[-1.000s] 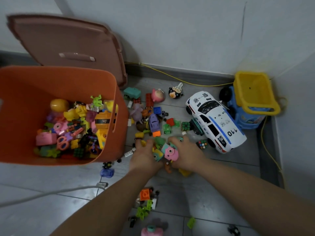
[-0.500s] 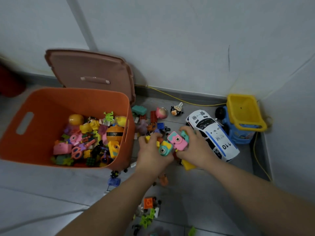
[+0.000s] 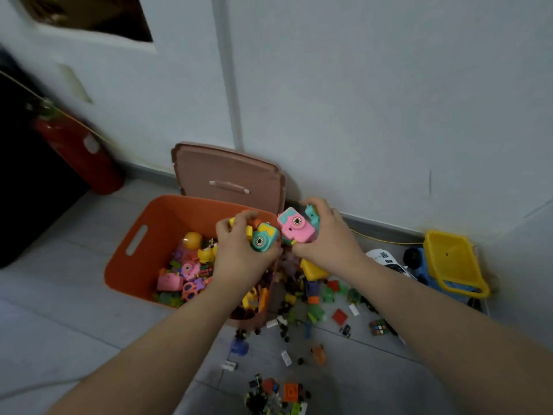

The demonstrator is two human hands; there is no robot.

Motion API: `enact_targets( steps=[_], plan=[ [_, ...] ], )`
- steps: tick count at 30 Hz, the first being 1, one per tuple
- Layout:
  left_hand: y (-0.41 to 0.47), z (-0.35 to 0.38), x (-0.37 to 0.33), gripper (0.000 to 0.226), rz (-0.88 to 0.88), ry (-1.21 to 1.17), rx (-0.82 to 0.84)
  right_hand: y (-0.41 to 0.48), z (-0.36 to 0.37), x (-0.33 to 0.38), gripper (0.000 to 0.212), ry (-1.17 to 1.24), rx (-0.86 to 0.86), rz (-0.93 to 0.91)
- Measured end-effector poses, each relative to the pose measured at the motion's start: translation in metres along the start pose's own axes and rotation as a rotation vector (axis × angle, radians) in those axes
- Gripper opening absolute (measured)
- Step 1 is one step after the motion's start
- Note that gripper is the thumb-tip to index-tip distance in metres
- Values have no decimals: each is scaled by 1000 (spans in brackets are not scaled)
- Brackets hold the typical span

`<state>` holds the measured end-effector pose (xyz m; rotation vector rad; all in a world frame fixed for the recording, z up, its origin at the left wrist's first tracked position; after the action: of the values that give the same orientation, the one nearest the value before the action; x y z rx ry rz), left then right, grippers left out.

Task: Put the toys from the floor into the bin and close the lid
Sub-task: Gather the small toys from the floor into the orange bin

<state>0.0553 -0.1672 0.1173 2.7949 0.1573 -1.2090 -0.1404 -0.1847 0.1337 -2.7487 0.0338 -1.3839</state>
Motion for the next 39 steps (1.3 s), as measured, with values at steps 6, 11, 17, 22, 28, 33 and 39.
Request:
enact_targets(
  steps=[6,11,17,22,28,33,39],
  plan=[
    [34,-55,70,70,-179,109,30,27,71,69,85,-7,74,-20],
    [55,-93,127,69,-253,260,126,36,144,99,85,0,128,-7],
    [62,-119,173,48,-284,353,177,45,213,116,78,42,182,15],
    [61,-130,182,40,-237,338,229,40,239,118,83,-19,407,-33],
    [57,-125,163,43,-177,334,267,34,212,108,82,-131,498,-82],
    [49,-96,112,46,-58,257,288,26,157,84,79,-198,387,-140],
    [32,-42,41,53,93,267,335,-2,74,42,81,-323,306,-103]
  ],
)
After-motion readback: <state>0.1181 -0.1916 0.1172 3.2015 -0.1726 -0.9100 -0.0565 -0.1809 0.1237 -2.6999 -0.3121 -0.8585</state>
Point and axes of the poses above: each hand's wrist, its own y-axis towards the middle knuckle, its own z-axis out of the palm, x = y × z, the point moved 5 cm from there along y, towards the middle knuckle, and after that the axes turned 8 degrees about y, right-handed, at the moved point
